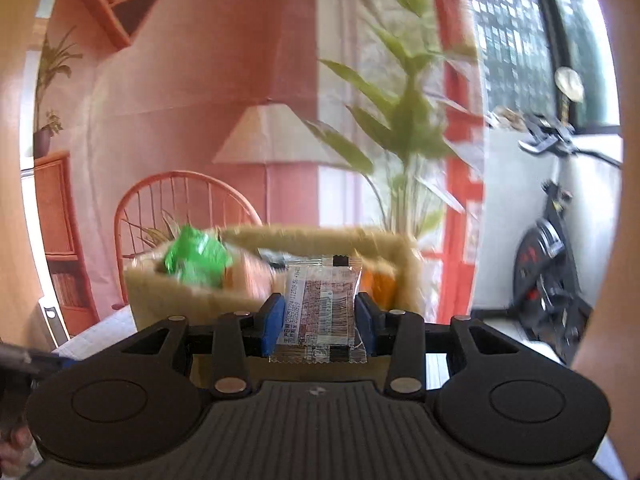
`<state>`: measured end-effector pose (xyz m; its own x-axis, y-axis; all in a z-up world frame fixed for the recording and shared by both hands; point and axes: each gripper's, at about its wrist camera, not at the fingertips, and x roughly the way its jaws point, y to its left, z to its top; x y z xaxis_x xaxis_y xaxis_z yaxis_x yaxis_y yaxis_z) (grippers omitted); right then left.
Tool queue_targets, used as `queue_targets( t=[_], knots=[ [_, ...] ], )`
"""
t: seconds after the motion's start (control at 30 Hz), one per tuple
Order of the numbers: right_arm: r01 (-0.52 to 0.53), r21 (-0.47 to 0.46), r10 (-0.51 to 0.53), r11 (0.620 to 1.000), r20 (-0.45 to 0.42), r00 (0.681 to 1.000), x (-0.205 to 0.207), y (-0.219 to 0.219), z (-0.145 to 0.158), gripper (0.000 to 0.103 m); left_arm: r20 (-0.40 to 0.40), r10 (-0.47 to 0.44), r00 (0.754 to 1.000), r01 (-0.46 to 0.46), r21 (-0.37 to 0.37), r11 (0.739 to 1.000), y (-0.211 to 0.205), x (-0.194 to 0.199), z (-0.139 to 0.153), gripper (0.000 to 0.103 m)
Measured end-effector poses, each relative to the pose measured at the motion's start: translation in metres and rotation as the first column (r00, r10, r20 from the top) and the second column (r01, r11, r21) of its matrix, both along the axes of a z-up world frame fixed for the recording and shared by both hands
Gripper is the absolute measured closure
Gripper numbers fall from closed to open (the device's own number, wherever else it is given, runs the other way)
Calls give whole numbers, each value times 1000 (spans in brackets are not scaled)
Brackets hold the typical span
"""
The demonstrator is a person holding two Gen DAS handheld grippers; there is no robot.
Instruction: Organize snacks
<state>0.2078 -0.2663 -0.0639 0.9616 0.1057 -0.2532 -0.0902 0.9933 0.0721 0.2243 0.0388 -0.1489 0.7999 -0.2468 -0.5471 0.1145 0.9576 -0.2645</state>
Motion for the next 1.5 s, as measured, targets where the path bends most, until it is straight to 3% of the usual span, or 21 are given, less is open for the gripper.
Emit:
queue_targets(
  t=[0.33,0.43,0.5,0.57,0.7,0.77,0.9,1.23,1.5],
  knots=[
    [-12,47,16,999,-96,995,93,12,-4,60,19,19,1000,-19,1,1000,12,0,10,39],
    [-7,45,13,999,-130,991,103,14,-6,50,23,20,1000,-20,5,1000,14,0,17,39],
    [11,30,-7,999,-131,991,101,16,-5,36,33,21,999,-21,8,1000,15,-1,22,36],
    [22,29,-18,999,-118,993,93,16,-3,27,48,29,998,-30,22,999,15,-4,28,29],
    [32,12,-30,999,-121,992,75,19,3,19,61,38,997,-40,38,998,13,-9,40,23],
    [37,3,-36,999,-114,993,63,21,8,12,69,37,997,-41,43,998,13,-13,48,14],
    [46,7,-45,999,-88,995,37,25,19,0,94,41,995,-49,76,996,9,-24,67,10],
    [68,14,-68,998,-49,997,-34,48,44,0,145,77,986,-96,132,987,5,-62,115,9],
    [113,9,-112,994,-51,992,-88,66,56,0,203,44,978,-81,174,981,-6,-104,140,9]
  ],
)
